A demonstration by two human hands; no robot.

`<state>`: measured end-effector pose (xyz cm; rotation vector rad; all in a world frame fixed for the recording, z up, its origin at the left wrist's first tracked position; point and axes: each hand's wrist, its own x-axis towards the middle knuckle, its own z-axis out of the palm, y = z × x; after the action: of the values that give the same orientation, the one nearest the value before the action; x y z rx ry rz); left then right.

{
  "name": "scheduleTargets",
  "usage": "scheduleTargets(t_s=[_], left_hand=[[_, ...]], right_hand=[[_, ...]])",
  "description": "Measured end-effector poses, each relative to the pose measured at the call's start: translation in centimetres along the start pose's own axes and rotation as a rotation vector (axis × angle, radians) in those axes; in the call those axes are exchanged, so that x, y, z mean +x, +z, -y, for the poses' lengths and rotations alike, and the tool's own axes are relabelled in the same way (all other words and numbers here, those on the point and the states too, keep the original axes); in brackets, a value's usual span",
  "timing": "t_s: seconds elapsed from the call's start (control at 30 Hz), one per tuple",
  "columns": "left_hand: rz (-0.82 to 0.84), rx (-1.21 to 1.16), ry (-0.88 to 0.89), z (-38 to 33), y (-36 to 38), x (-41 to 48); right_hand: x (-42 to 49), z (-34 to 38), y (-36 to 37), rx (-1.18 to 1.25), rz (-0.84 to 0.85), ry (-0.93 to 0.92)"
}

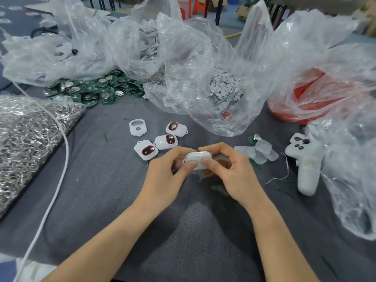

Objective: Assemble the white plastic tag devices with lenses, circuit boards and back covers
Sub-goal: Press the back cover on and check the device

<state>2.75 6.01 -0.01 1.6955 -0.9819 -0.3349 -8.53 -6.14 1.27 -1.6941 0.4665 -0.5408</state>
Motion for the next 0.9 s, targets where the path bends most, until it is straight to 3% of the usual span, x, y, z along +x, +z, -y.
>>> scheduleTargets(t_s=[0.13, 0.67, 0.9], left_hand=[[0.013, -0.244, -0.021, -0.17, 0.23, -0.11], [0.062, -0.296, 0.025, -0.50, 0.03, -0.06], [0.061, -0.310, 0.001, -0.47, -0.20, 0.00]], right_hand=[[-0.23, 0.15, 0.41, 0.019, -0.019, -0.062], [-0.50, 0.61, 0.77, 0.013, -0.067, -0.087], [-0.43, 0.35, 1.10, -0.039, -0.100, -0.189]])
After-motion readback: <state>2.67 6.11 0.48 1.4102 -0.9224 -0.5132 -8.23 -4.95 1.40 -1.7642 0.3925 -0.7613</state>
